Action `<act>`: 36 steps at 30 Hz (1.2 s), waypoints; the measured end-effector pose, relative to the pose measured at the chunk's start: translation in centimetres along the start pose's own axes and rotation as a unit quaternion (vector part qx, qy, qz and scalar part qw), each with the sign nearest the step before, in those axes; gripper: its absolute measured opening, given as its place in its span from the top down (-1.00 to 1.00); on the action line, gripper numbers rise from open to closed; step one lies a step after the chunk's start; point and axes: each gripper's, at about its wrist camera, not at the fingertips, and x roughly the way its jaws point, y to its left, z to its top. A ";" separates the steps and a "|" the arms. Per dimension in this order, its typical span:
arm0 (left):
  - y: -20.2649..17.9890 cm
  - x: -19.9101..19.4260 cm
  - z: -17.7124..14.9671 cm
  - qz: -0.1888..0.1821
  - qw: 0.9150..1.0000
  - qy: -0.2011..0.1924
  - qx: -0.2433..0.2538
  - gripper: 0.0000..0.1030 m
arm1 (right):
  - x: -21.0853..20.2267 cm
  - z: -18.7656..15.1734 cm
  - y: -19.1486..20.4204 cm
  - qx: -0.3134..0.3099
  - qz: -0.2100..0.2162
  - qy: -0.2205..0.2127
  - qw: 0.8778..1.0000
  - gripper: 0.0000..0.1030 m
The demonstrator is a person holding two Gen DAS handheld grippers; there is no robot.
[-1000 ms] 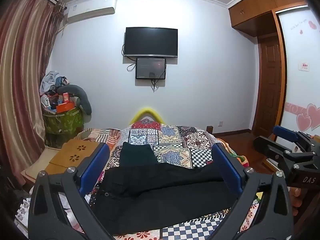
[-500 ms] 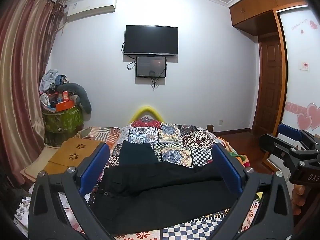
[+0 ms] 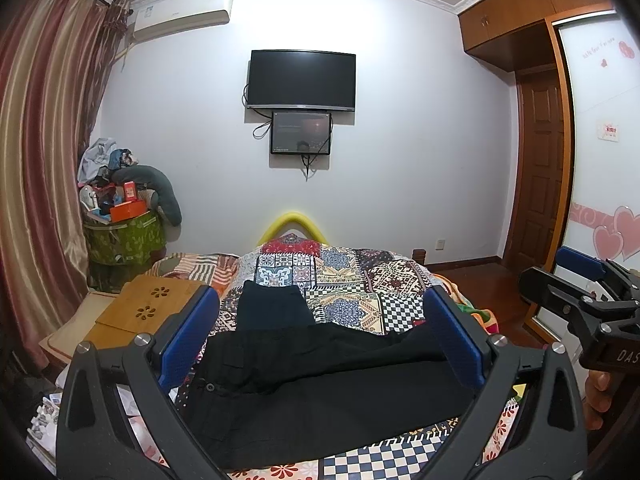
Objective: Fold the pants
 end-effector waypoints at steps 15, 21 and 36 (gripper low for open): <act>-0.7 -0.3 -0.3 0.003 1.000 -0.010 0.013 -0.99 | 0.1 0.2 -0.3 0.001 0.000 0.000 1.000 -0.99; -0.7 -0.1 -0.4 0.002 1.000 -0.010 0.010 -0.99 | 0.2 0.3 -0.4 0.002 0.000 0.001 1.000 -0.99; -0.5 -0.1 -0.4 0.003 1.000 -0.012 0.006 -0.99 | 0.2 0.1 -0.2 0.001 -0.001 0.000 1.000 -0.99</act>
